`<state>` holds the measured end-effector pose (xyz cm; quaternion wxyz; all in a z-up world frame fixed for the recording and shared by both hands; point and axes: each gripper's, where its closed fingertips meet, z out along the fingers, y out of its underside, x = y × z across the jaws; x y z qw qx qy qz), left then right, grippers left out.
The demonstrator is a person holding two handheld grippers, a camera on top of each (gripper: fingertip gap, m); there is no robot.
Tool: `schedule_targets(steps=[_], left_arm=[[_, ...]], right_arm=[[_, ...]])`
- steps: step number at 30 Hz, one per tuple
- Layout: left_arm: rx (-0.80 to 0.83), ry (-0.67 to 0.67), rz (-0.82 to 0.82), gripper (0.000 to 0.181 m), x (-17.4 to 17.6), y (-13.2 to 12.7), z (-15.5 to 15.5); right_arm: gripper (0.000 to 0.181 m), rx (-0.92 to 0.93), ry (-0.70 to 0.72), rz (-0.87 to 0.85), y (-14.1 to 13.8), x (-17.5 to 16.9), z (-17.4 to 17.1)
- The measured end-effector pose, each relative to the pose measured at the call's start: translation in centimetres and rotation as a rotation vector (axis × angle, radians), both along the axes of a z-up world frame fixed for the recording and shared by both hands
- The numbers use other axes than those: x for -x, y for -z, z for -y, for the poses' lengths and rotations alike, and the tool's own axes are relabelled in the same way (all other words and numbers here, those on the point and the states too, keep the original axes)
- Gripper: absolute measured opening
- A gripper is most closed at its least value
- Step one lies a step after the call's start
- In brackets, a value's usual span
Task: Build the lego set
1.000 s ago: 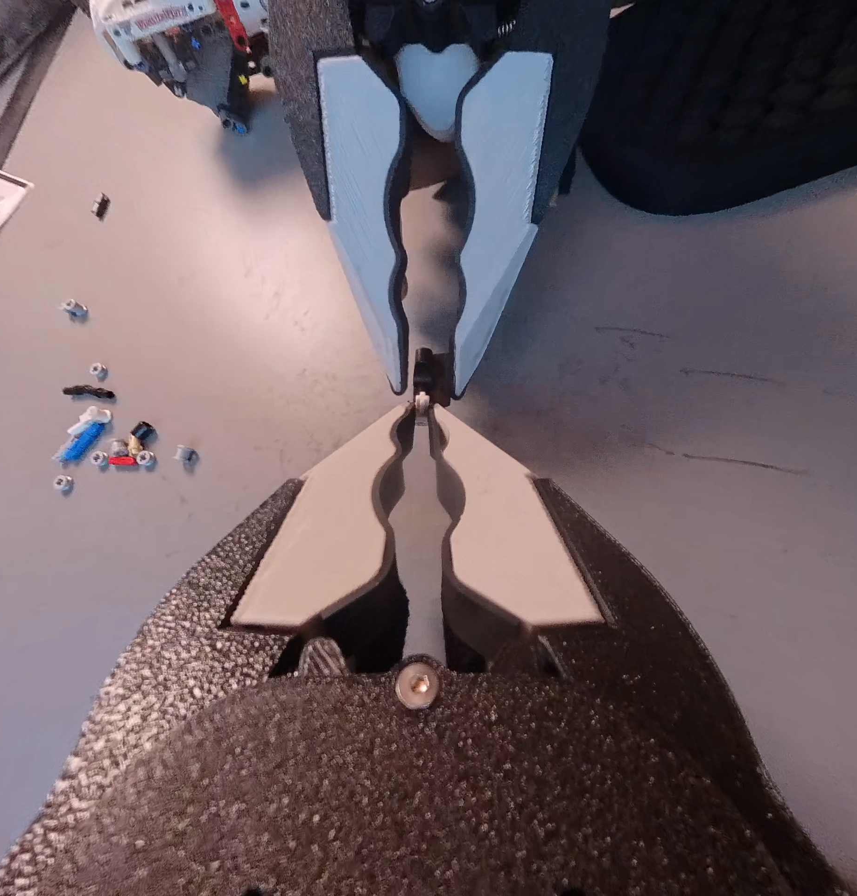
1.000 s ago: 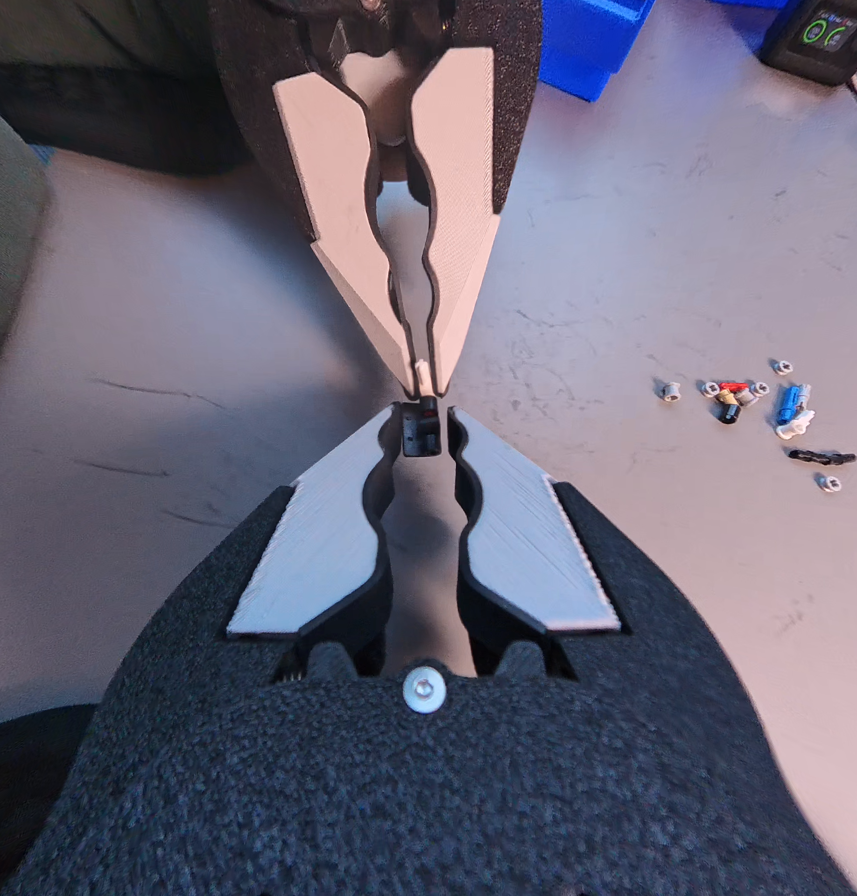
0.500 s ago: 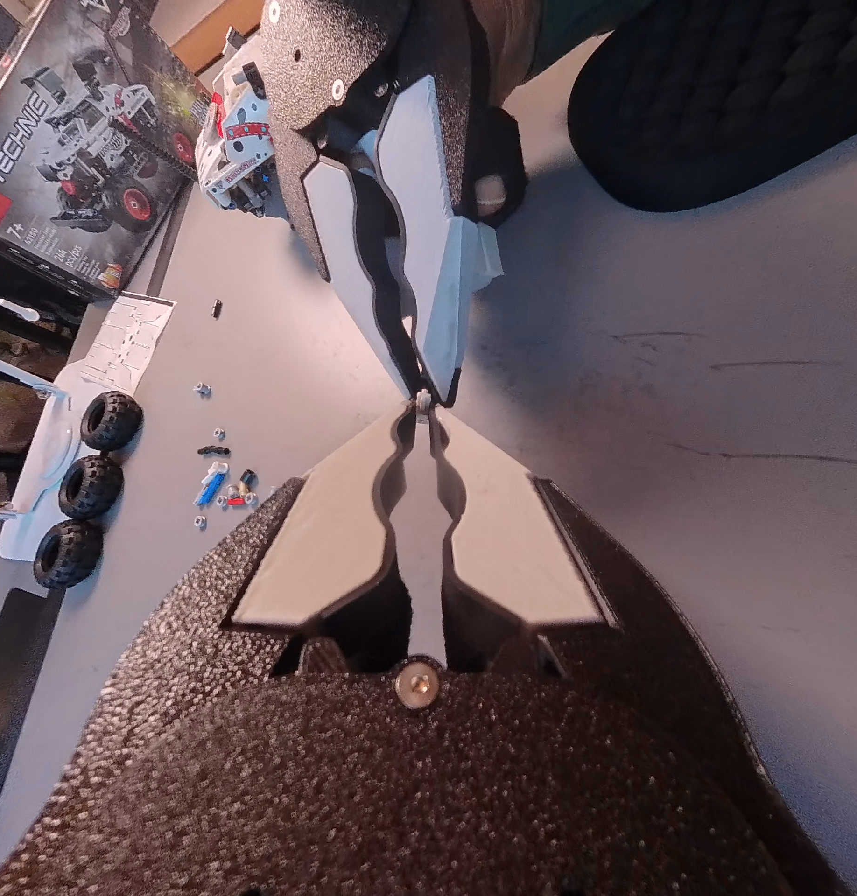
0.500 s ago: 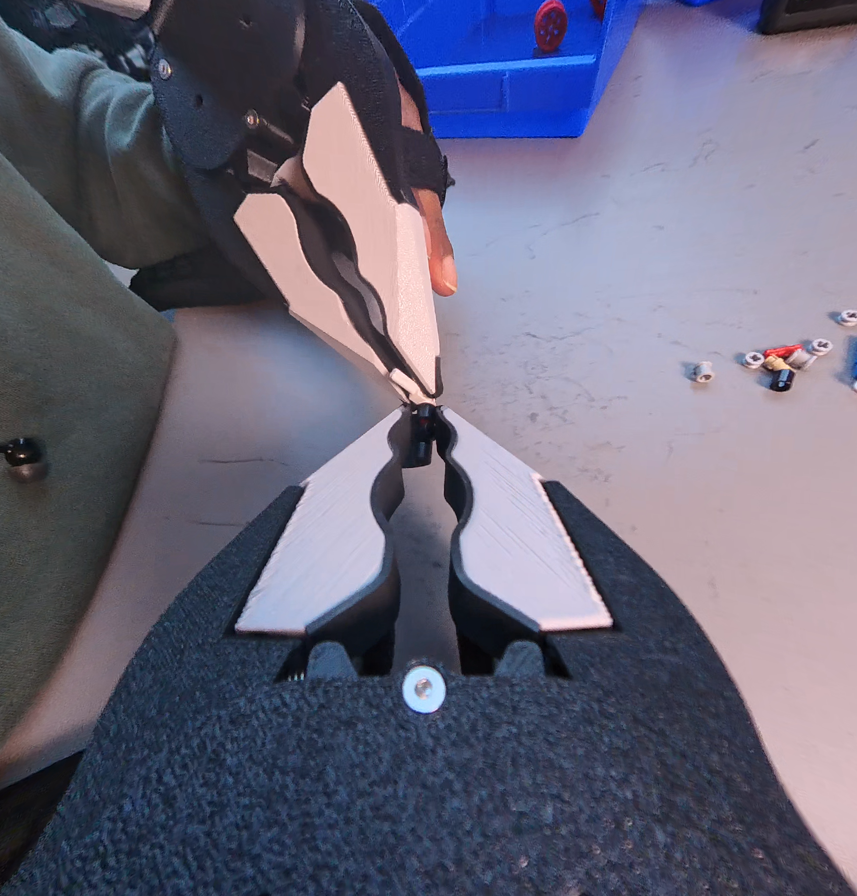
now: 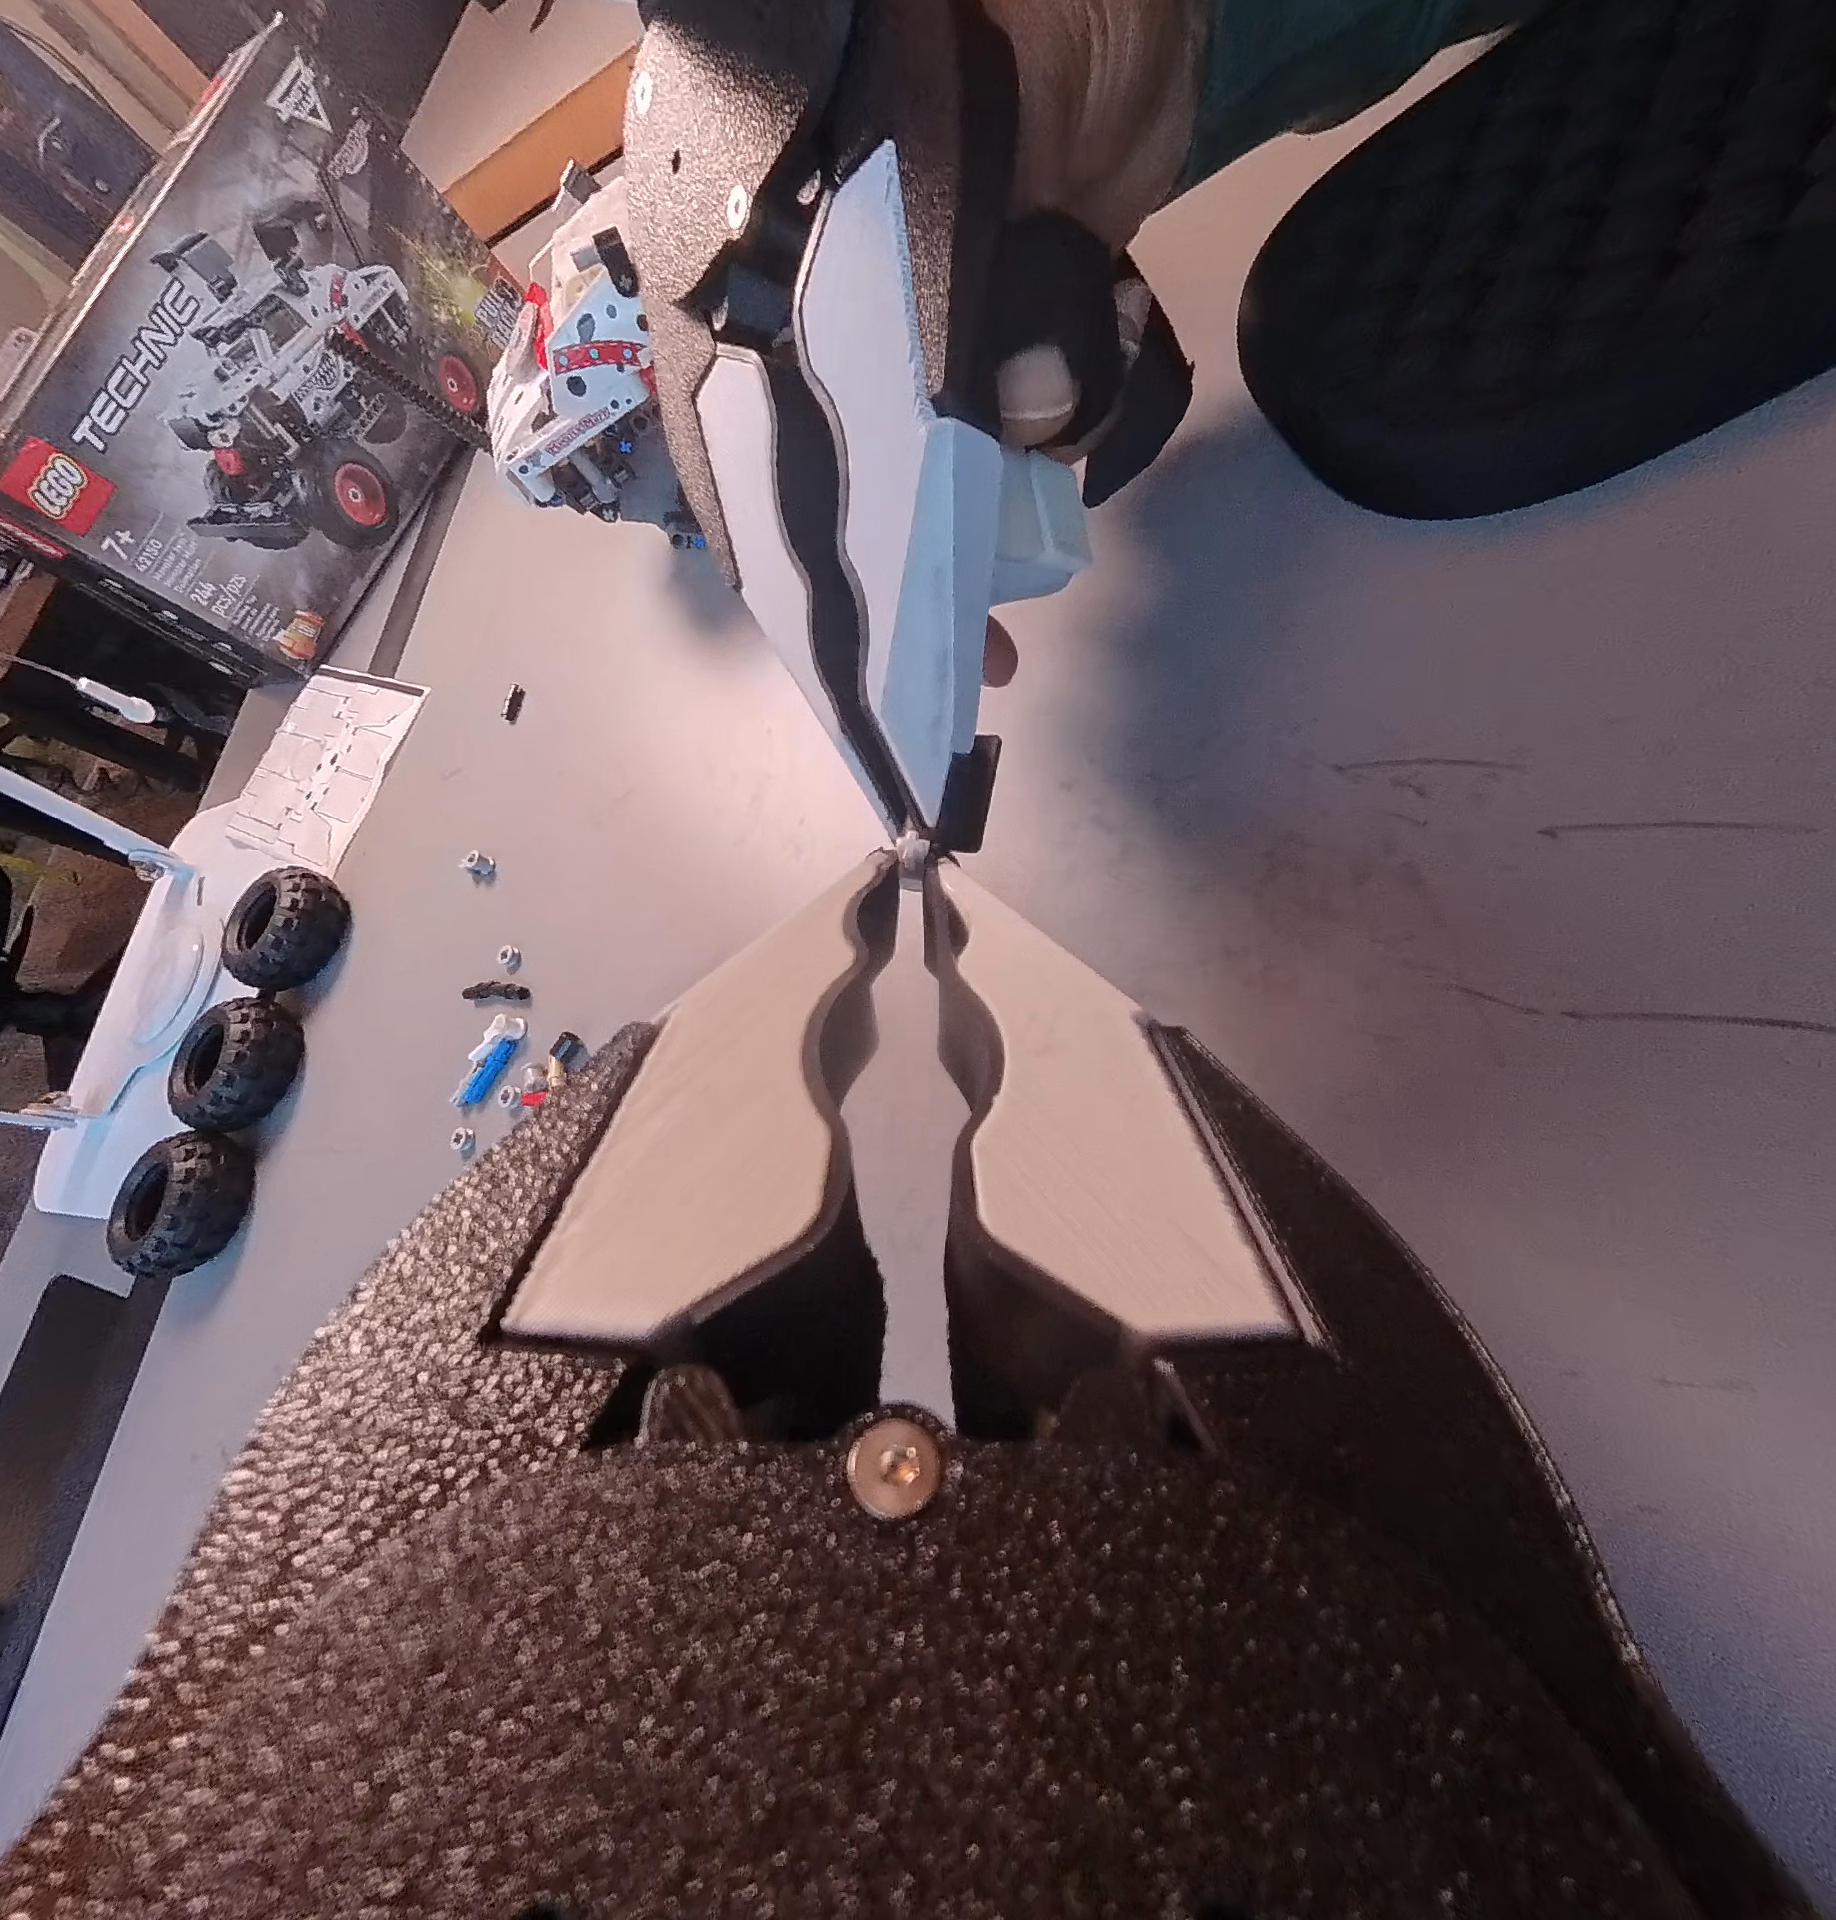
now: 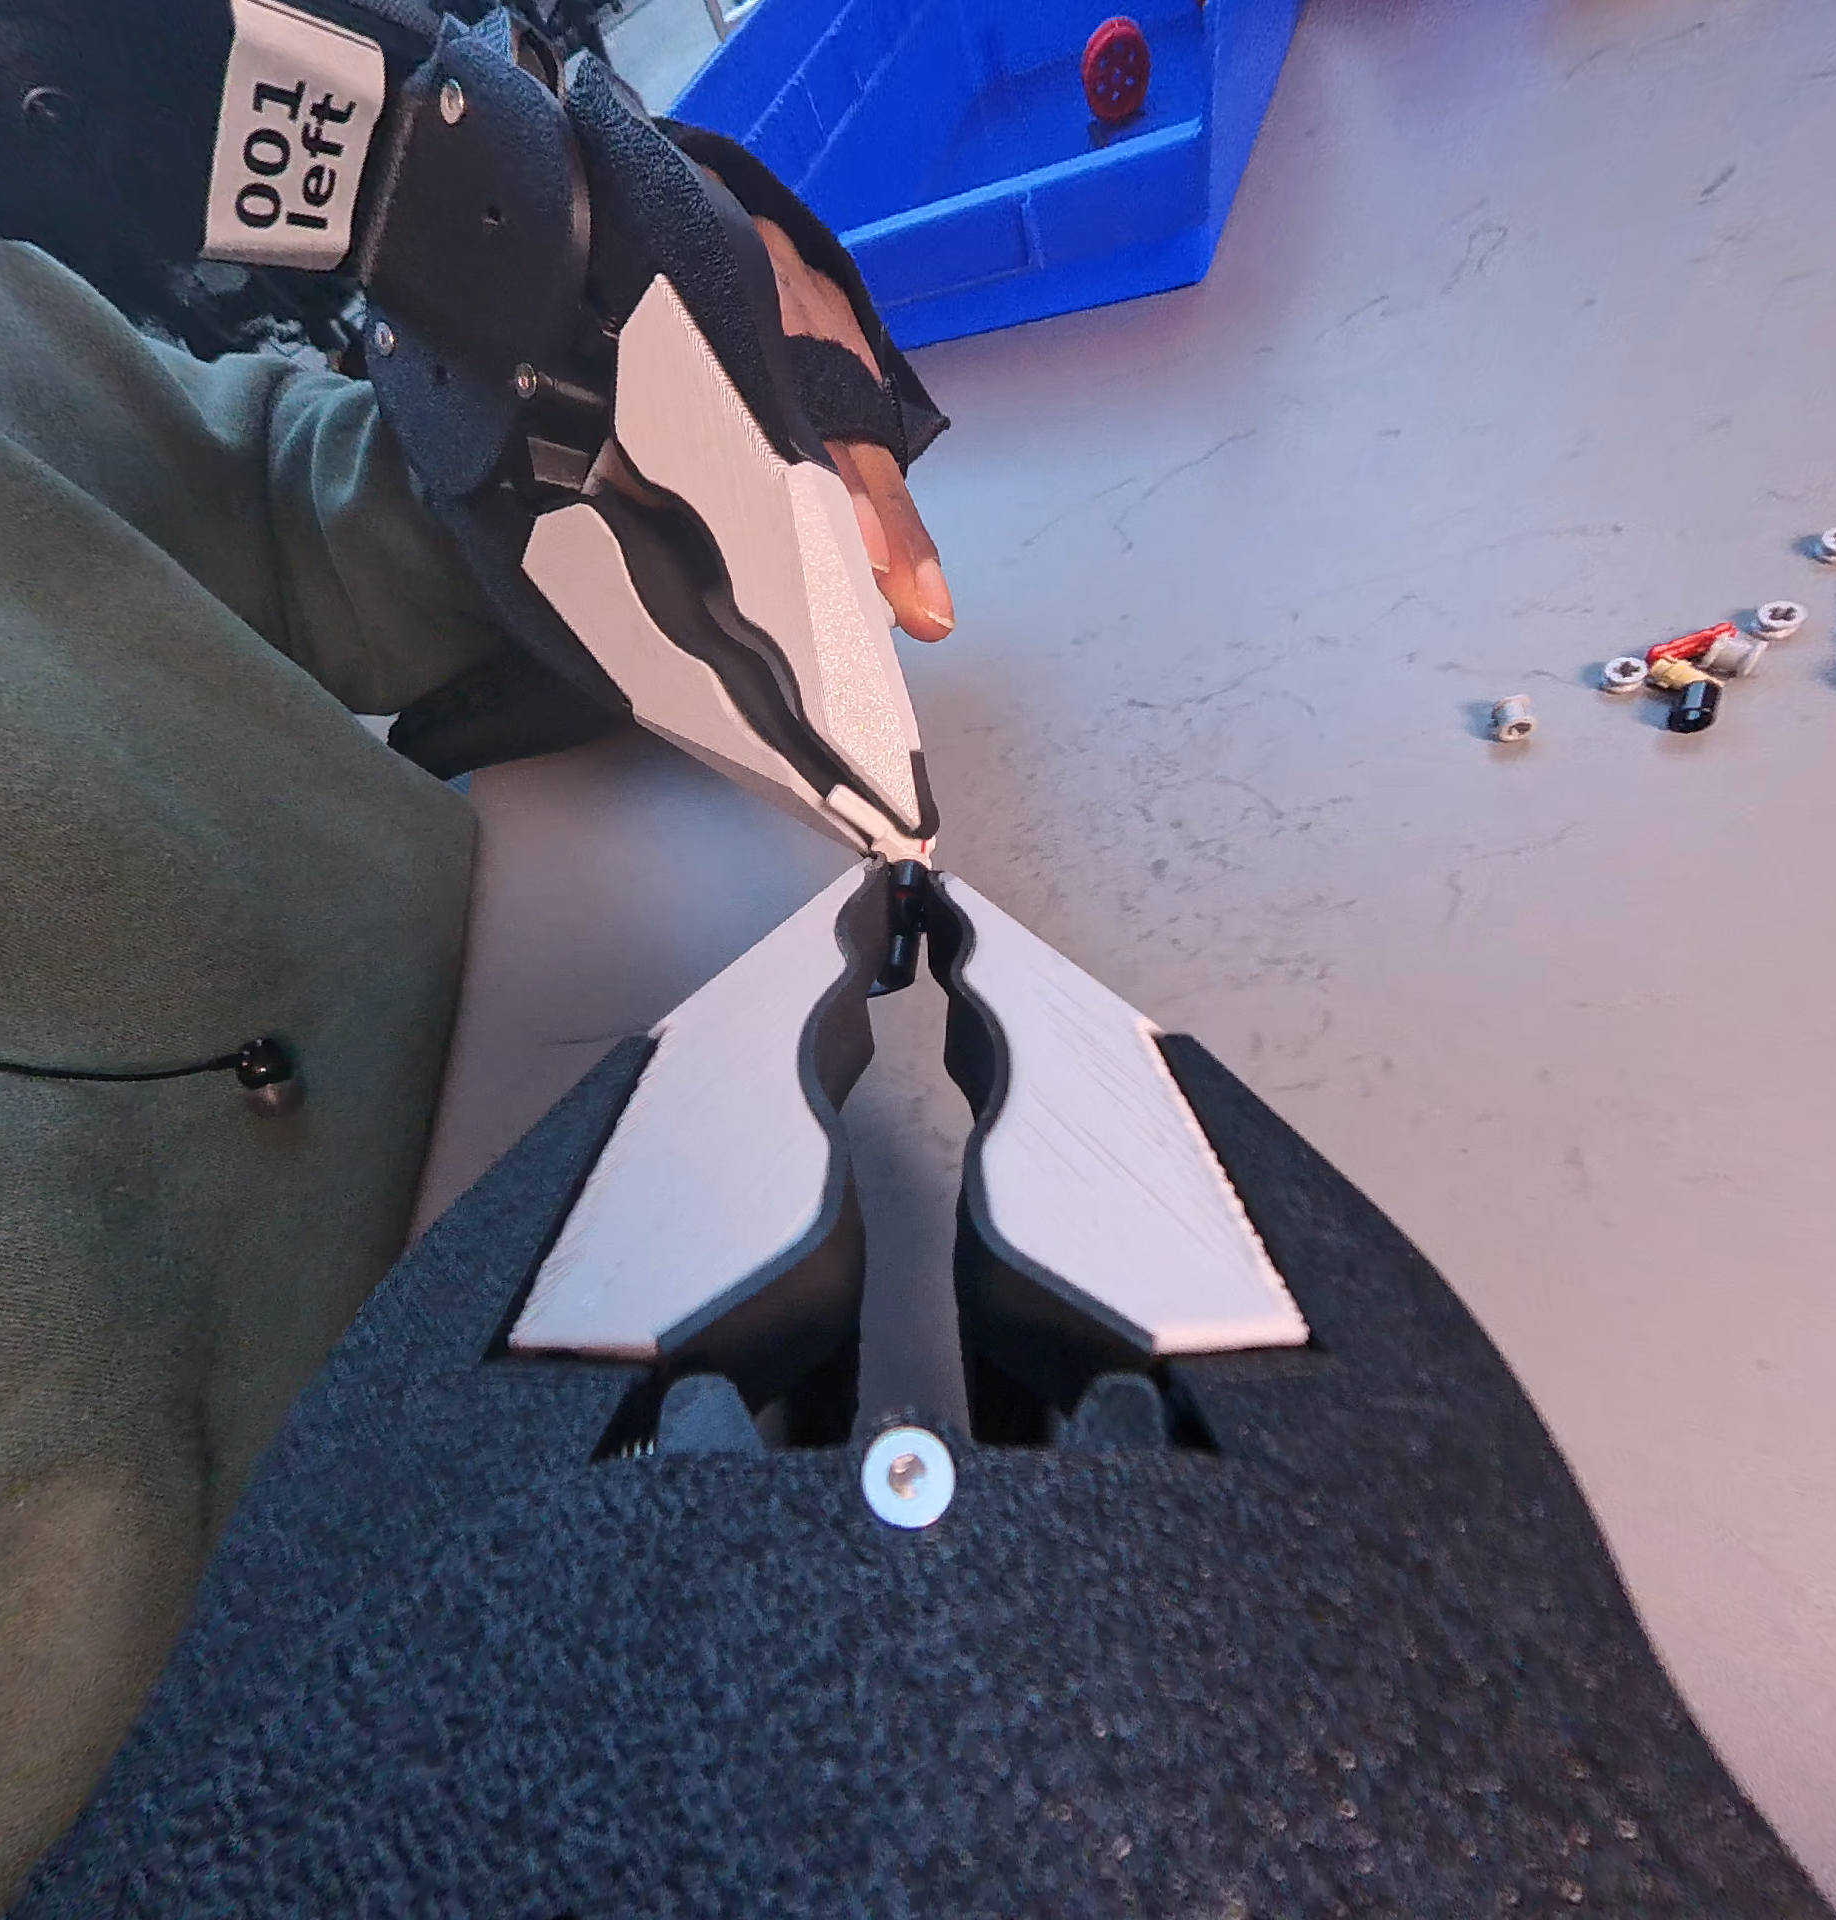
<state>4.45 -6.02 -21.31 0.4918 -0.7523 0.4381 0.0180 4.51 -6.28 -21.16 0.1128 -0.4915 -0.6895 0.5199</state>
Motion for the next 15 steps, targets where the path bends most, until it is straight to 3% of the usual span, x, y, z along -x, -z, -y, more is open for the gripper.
schedule_targets(steps=[1,2,3,4,5,8,13,15], left_arm=[[0.002,-0.036,-0.025,0.002,0.8,0.2,-0.2],[0.010,-0.157,-0.113,0.002,3.9,0.8,-0.6],[0.027,-0.229,-0.100,0.002,6.9,1.1,-0.4],[0.075,-0.205,0.075,0.001,6.7,0.4,0.1],[0.068,-0.167,0.114,0.001,5.5,-0.4,0.0],[0.095,-0.126,0.084,0.002,2.3,0.1,-1.9],[0.180,-0.160,0.360,0.002,3.1,0.7,-2.0],[0.202,-0.185,0.359,0.003,3.6,1.1,-2.1]], right_arm=[[0.005,0.001,0.007,0.001,0.0,0.0,-0.1],[0.005,-0.035,0.022,0.025,0.5,-0.4,-0.9],[0.004,-0.045,0.077,0.019,0.4,-0.9,-2.9],[0.003,0.016,0.112,-0.004,-0.6,-1.3,-4.0],[0.004,-0.035,0.118,-0.024,-0.7,-1.1,-3.9],[0.005,-0.218,0.028,-0.049,0.3,0.1,-0.7],[0.006,-0.372,0.046,0.006,3.7,-0.1,-2.3],[0.006,-0.395,0.037,-0.004,4.0,0.1,-2.2]])
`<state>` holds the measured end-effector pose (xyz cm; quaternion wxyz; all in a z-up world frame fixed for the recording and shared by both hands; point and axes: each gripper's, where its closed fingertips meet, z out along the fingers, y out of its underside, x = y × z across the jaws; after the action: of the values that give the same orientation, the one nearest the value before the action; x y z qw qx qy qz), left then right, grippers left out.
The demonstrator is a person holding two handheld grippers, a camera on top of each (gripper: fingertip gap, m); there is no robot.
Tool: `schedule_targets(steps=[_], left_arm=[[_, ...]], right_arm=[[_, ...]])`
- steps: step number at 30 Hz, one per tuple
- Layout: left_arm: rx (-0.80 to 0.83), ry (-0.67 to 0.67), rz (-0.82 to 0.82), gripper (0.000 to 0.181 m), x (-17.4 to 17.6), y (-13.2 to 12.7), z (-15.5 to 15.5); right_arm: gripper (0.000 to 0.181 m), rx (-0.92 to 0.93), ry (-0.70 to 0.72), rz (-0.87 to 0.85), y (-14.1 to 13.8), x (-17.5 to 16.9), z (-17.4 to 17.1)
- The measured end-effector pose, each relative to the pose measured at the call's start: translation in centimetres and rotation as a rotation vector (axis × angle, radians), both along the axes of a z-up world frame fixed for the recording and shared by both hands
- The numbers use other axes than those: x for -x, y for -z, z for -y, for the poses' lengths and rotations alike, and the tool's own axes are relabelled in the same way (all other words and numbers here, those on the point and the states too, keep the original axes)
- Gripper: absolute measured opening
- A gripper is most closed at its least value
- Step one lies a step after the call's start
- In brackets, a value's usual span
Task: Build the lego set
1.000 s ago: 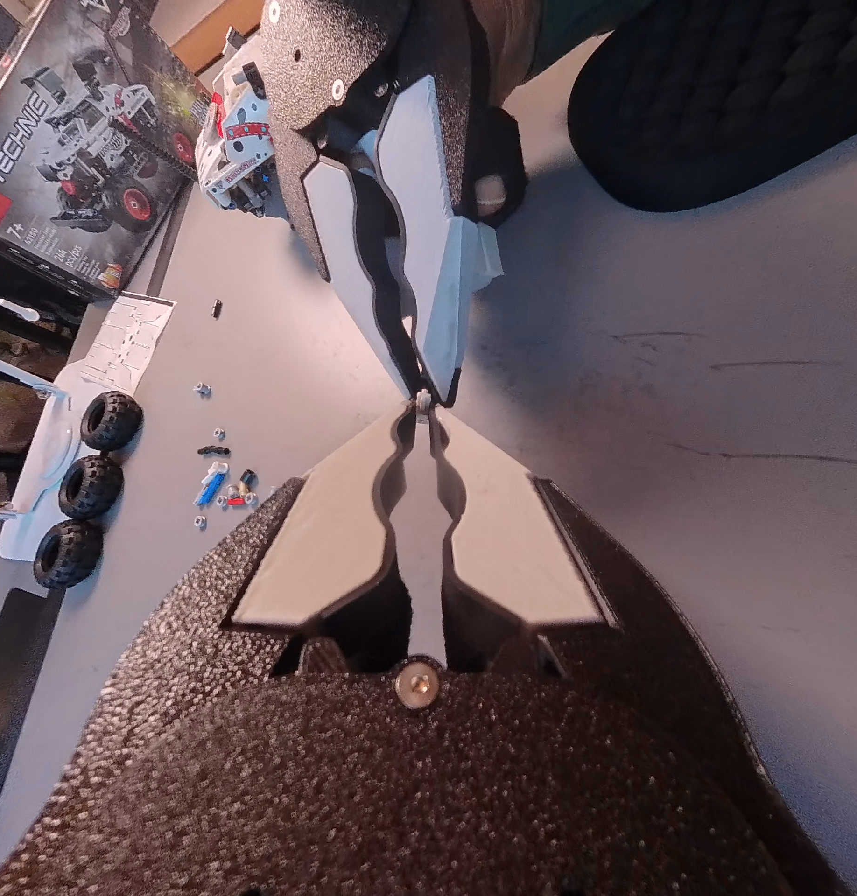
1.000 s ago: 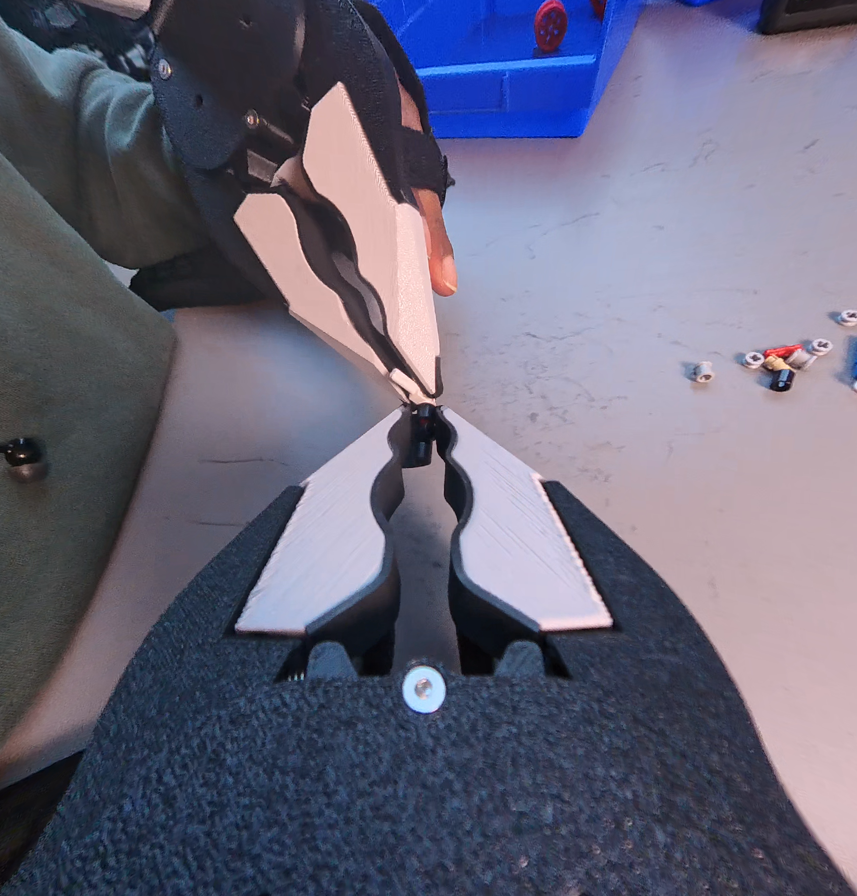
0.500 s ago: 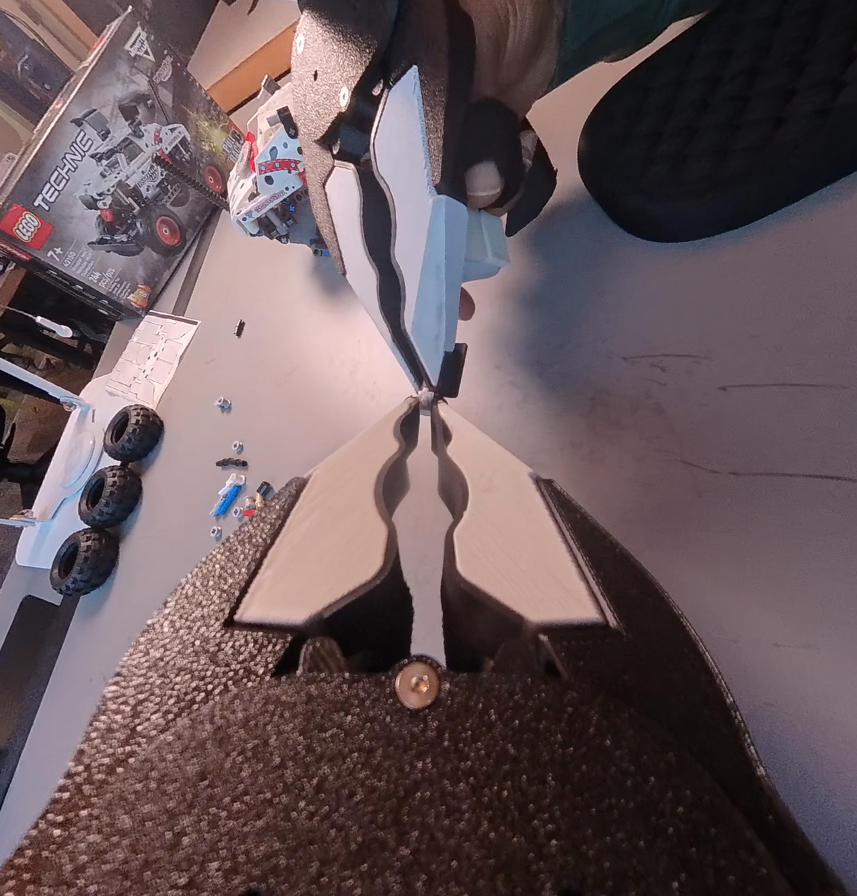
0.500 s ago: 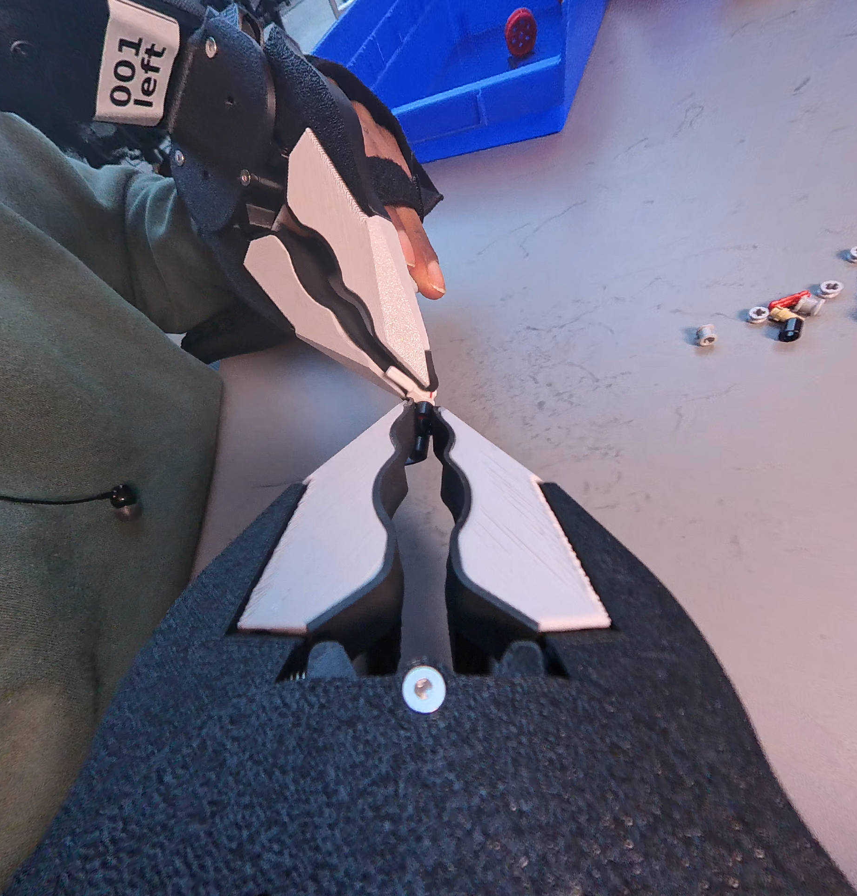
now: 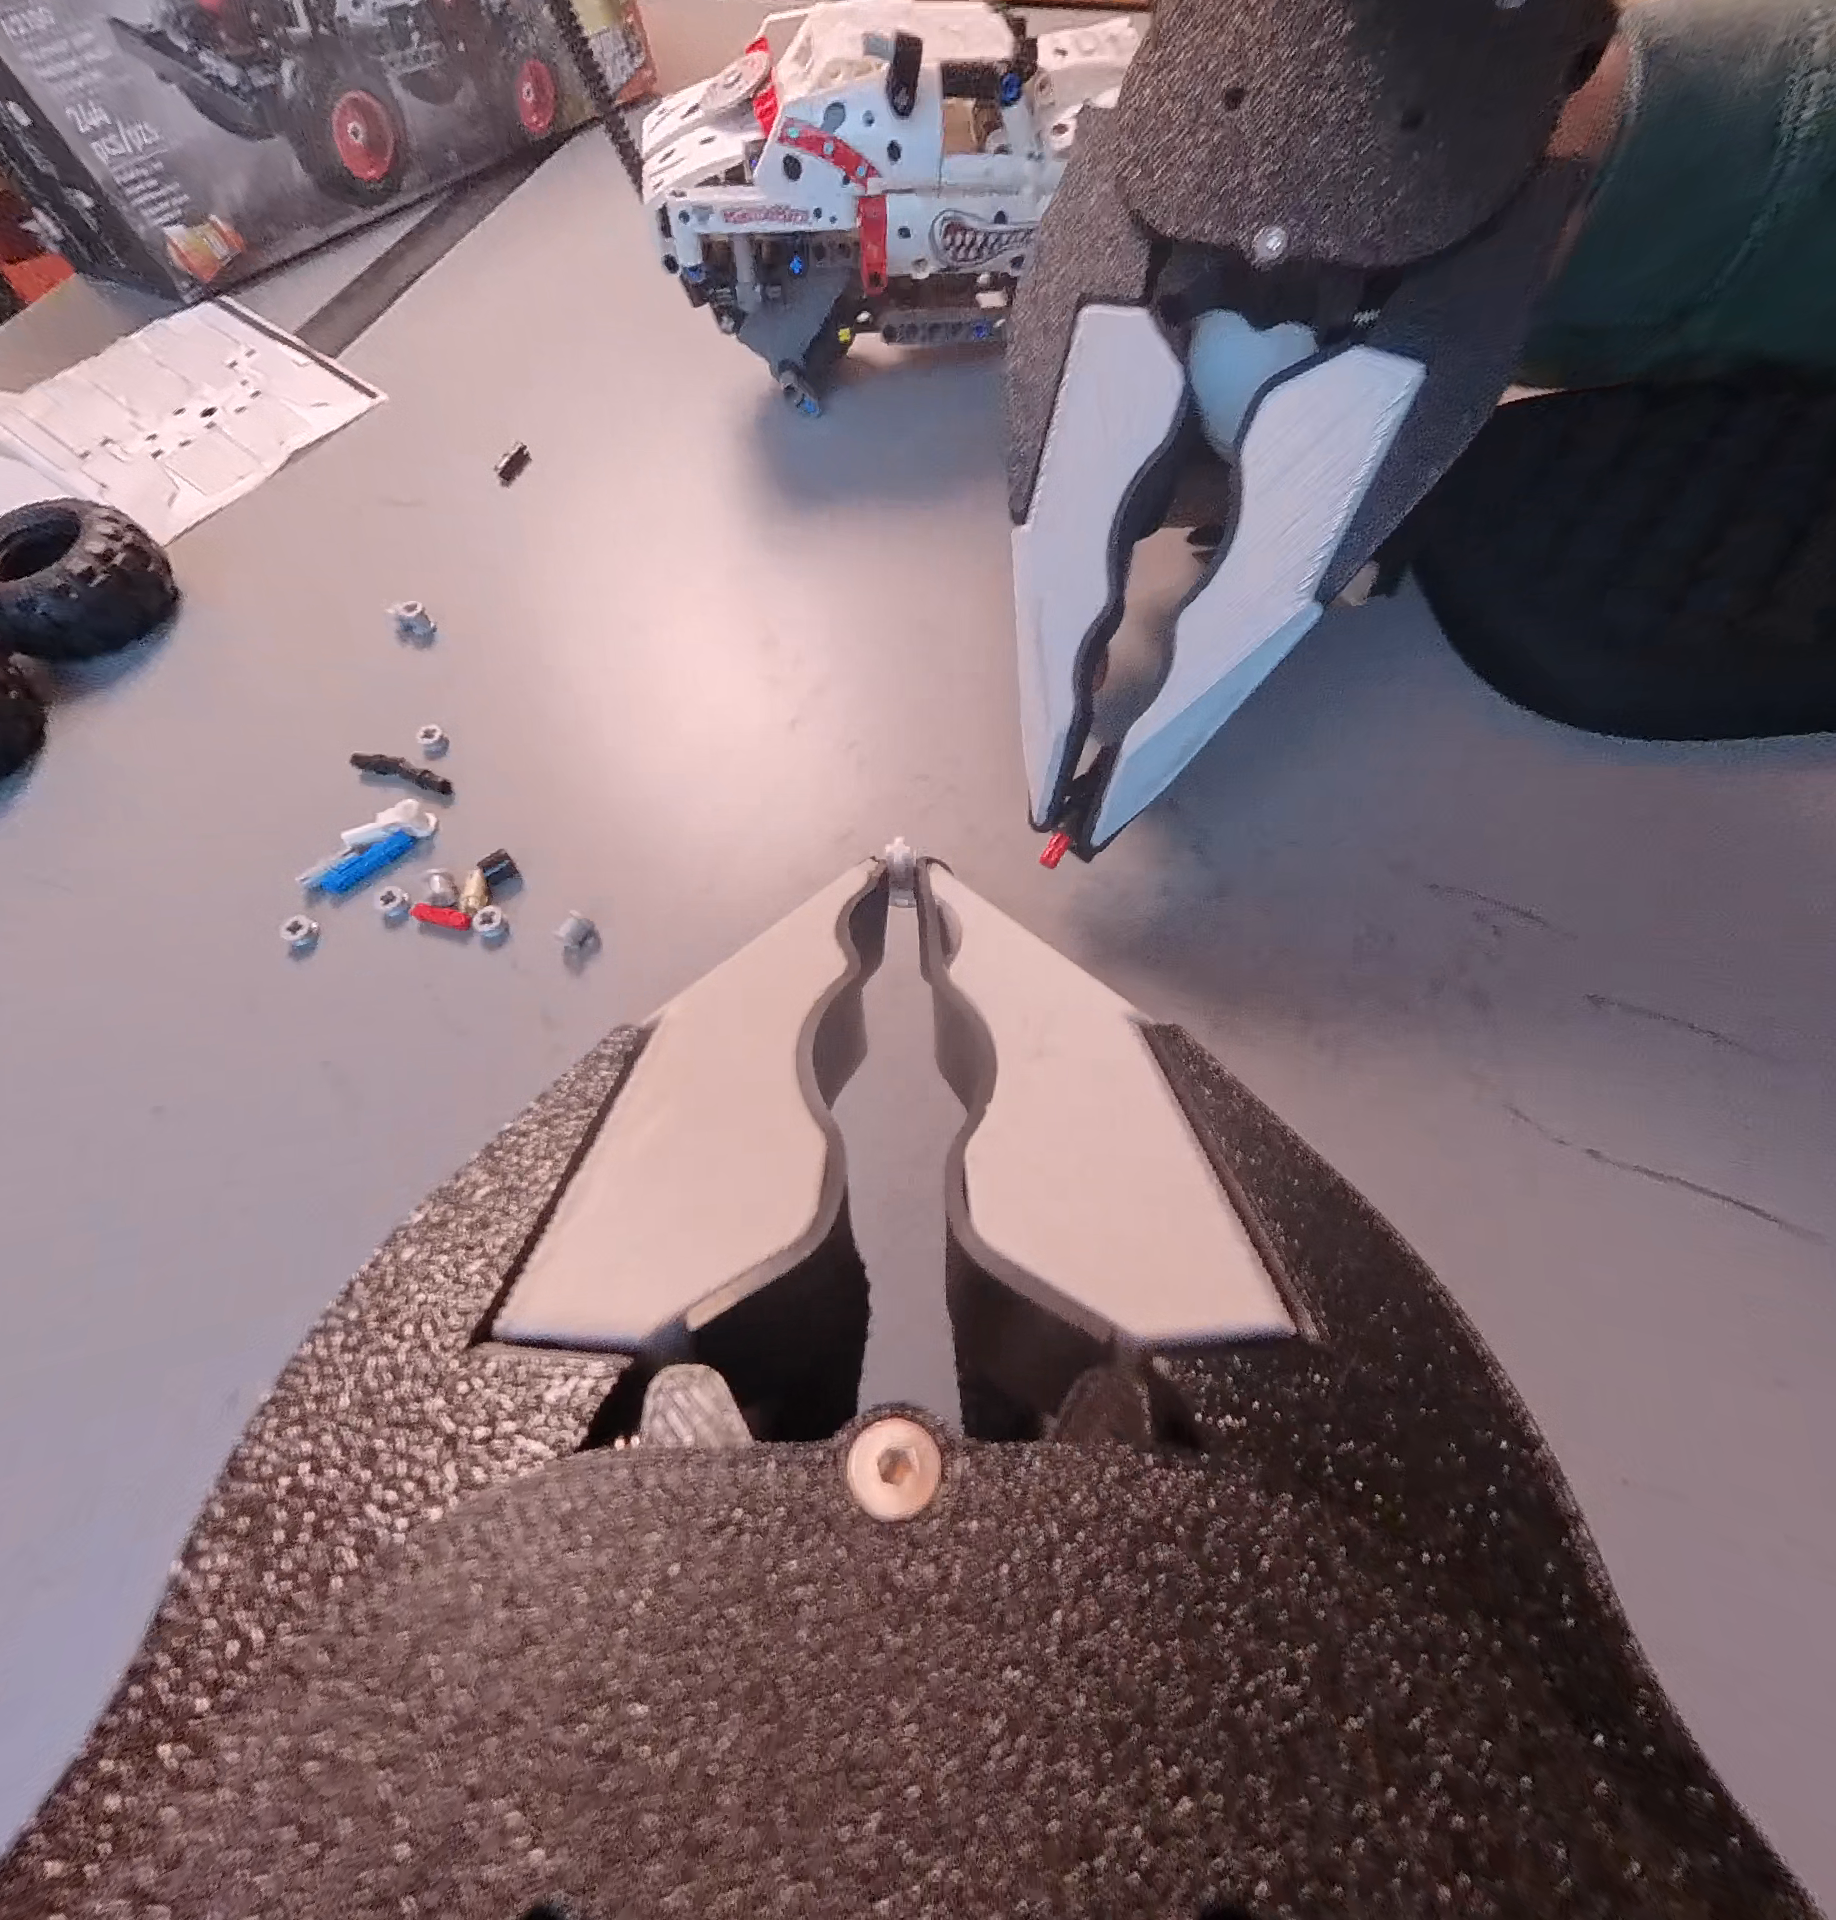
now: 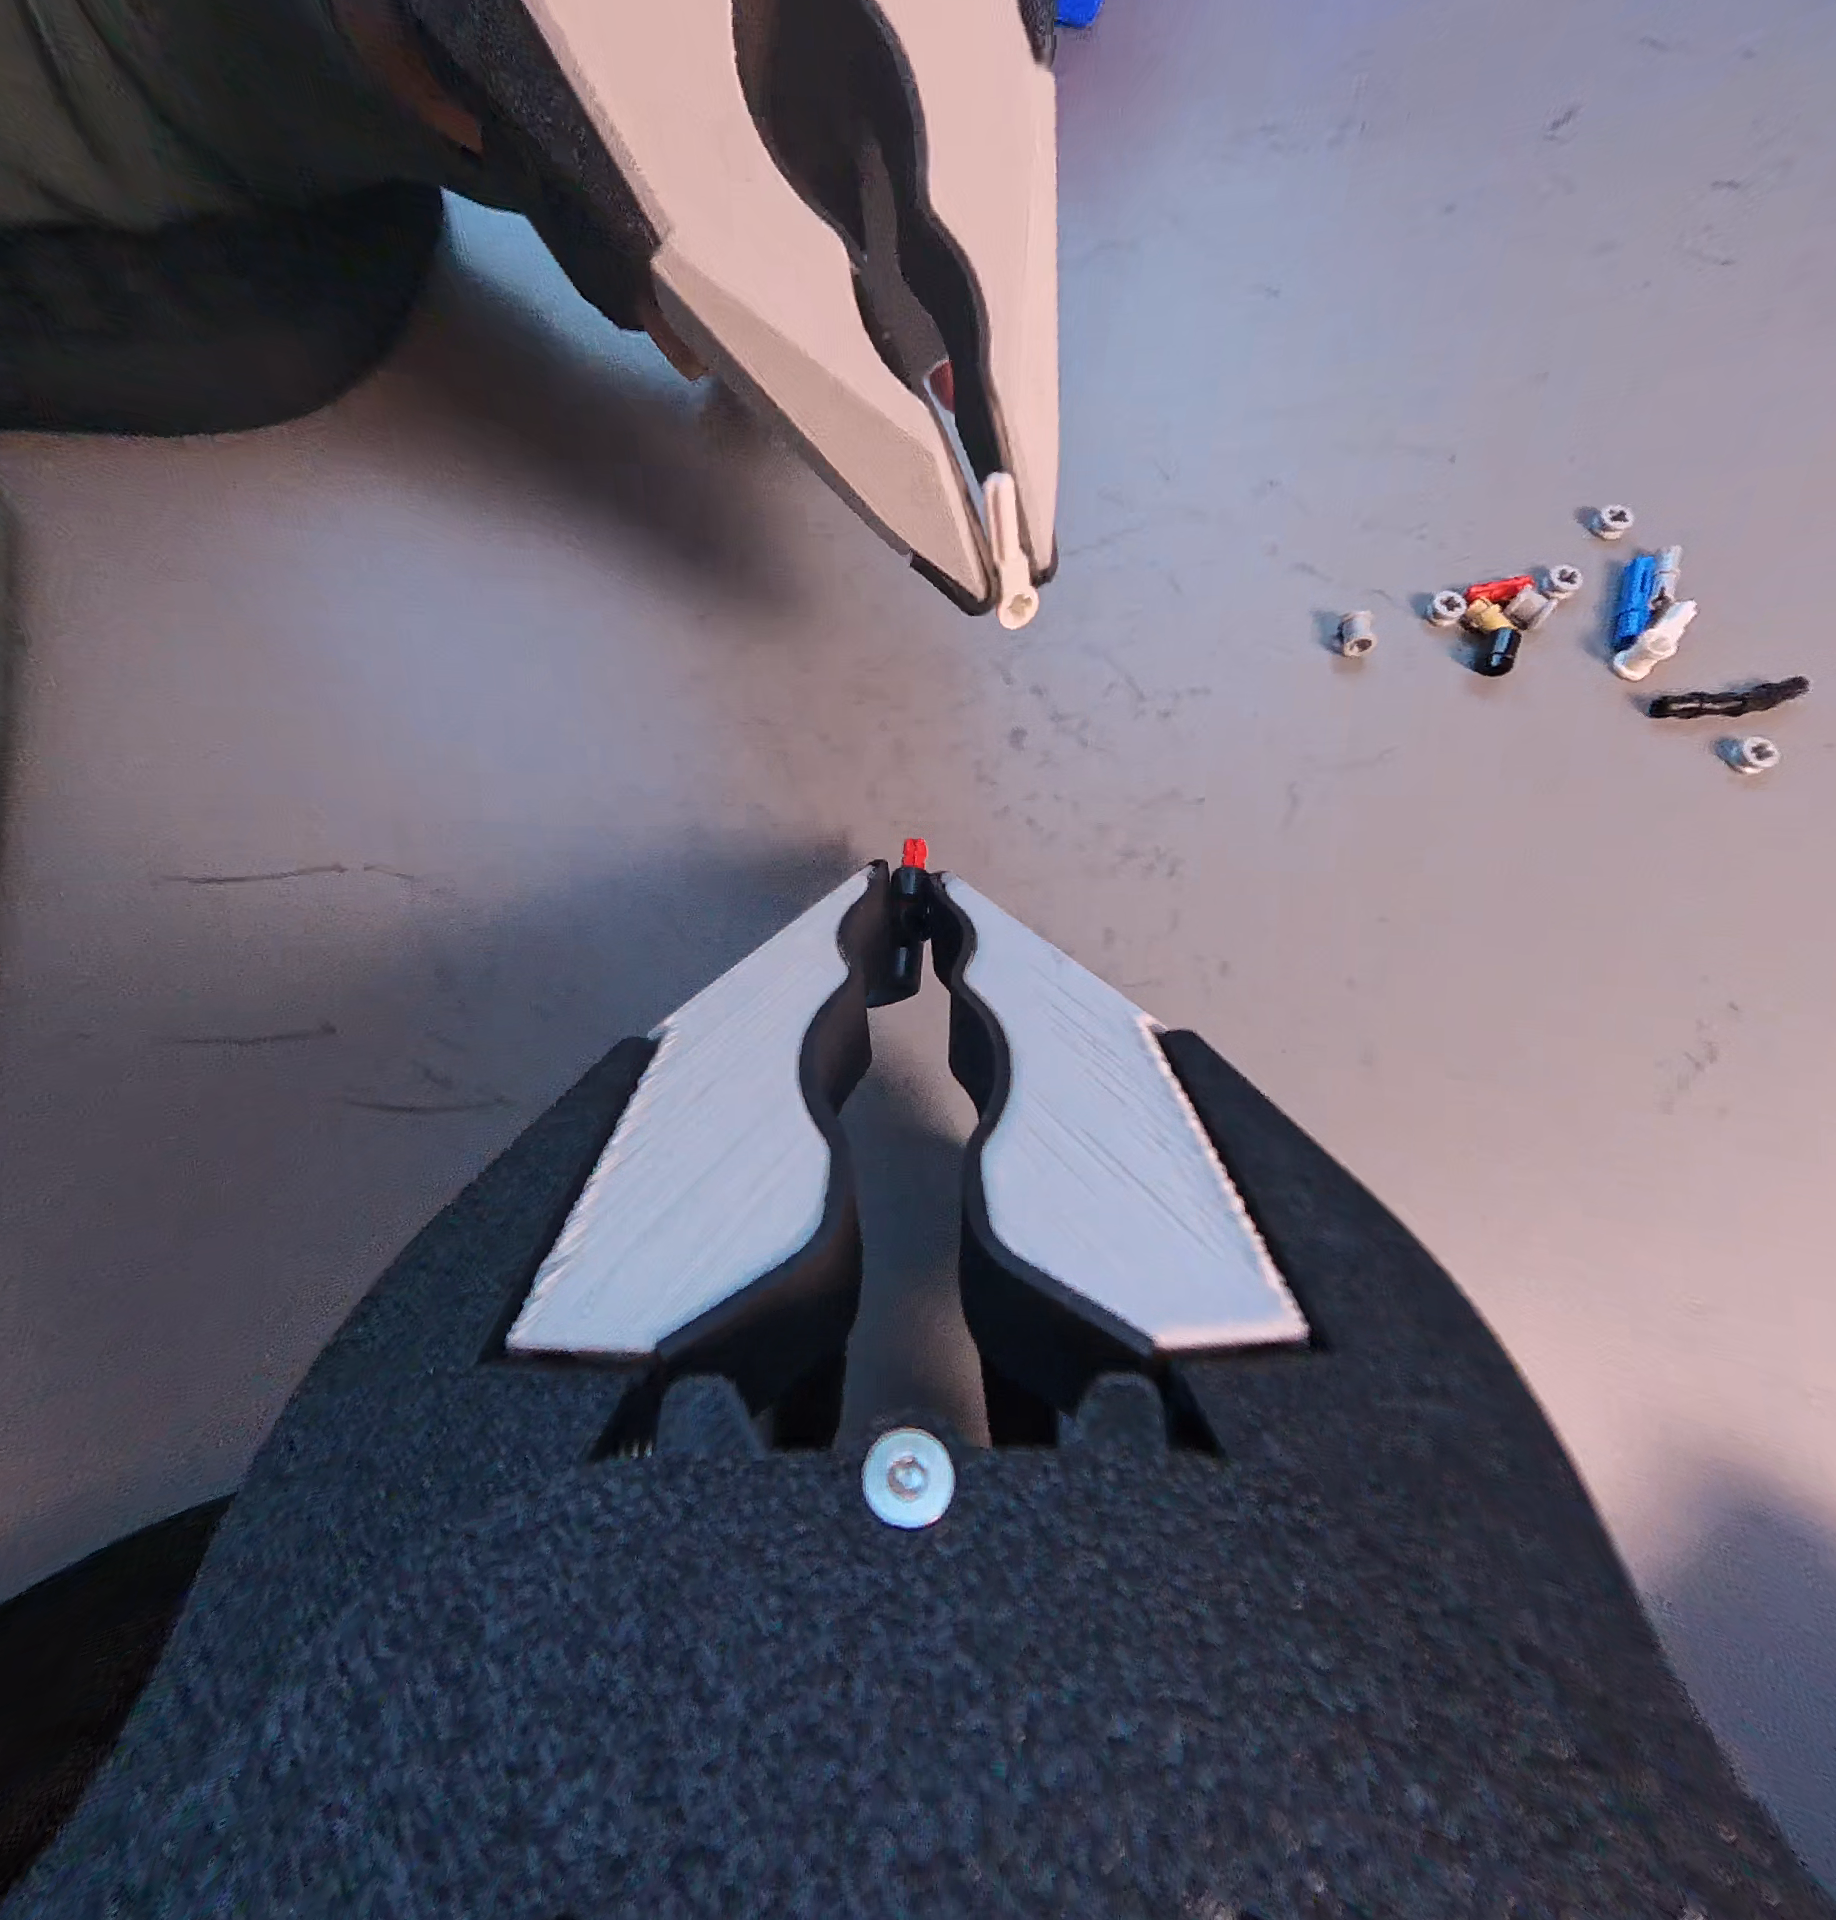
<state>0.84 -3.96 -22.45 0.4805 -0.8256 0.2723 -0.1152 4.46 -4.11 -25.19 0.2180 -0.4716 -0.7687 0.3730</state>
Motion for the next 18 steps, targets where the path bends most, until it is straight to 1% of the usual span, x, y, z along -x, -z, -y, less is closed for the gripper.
schedule_targets(steps=[2,4,9,11,13,14,16,18], left_arm=[[0.010,-0.044,-0.042,0.003,1.0,0.6,-0.4],[0.016,-0.101,-0.045,0.003,2.1,0.8,-1.4],[0.033,-0.284,-0.091,0.003,7.1,1.7,-6.5],[0.041,-0.326,-0.118,0.004,8.4,2.2,-8.2],[0.038,-0.339,-0.128,0.004,9.0,2.4,-9.5],[0.048,-0.344,-0.132,0.006,9.2,2.6,-10.0],[0.058,-0.348,-0.131,0.017,9.5,2.9,-10.4],[0.041,-0.333,-0.091,0.030,9.3,2.3,-10.4]], right_arm=[[0.006,0.012,0.011,-0.016,-0.3,0.2,-0.2],[0.006,0.009,0.027,-0.014,-0.2,0.3,-0.6],[0.006,0.010,0.030,0.000,0.3,0.6,-0.3],[0.006,-0.007,0.027,0.003,0.4,0.6,-0.3],[0.006,-0.011,0.027,-0.003,0.4,0.5,-0.3],[0.006,-0.011,0.030,-0.003,0.4,0.5,-0.3],[0.006,-0.001,0.034,-0.011,0.2,0.5,-0.4],[0.006,0.014,0.047,-0.024,0.0,0.7,-0.5]])
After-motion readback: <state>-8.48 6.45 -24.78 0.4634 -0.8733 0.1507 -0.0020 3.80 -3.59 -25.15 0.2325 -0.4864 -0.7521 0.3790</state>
